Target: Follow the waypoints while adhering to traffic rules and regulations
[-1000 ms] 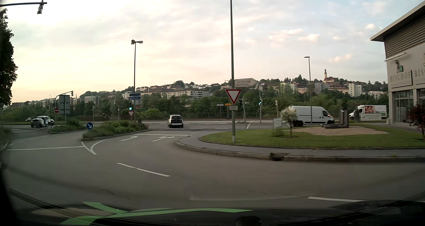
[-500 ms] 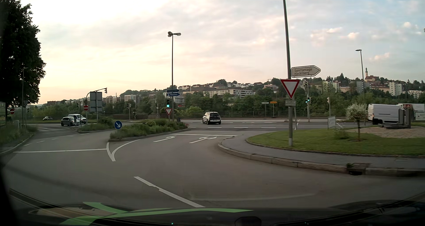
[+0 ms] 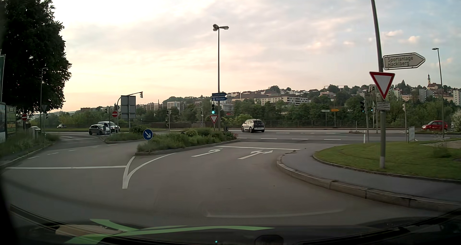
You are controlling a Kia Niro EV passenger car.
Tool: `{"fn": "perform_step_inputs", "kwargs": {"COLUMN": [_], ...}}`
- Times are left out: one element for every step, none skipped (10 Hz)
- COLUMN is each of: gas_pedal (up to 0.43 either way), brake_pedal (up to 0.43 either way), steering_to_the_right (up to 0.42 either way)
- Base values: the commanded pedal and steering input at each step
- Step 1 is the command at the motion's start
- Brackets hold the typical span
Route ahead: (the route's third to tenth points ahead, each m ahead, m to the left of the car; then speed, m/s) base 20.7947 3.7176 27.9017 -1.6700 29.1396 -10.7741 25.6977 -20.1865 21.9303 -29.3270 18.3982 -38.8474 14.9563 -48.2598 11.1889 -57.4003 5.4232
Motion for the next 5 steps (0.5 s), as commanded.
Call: {"fn": "perform_step_inputs", "kwargs": {"gas_pedal": [0.0,0.0,0.0,0.0,0.0], "brake_pedal": [0.226,0.256,0.268,0.268,0.268], "steering_to_the_right": [-0.103,-0.095,-0.08,-0.062,-0.05]}}
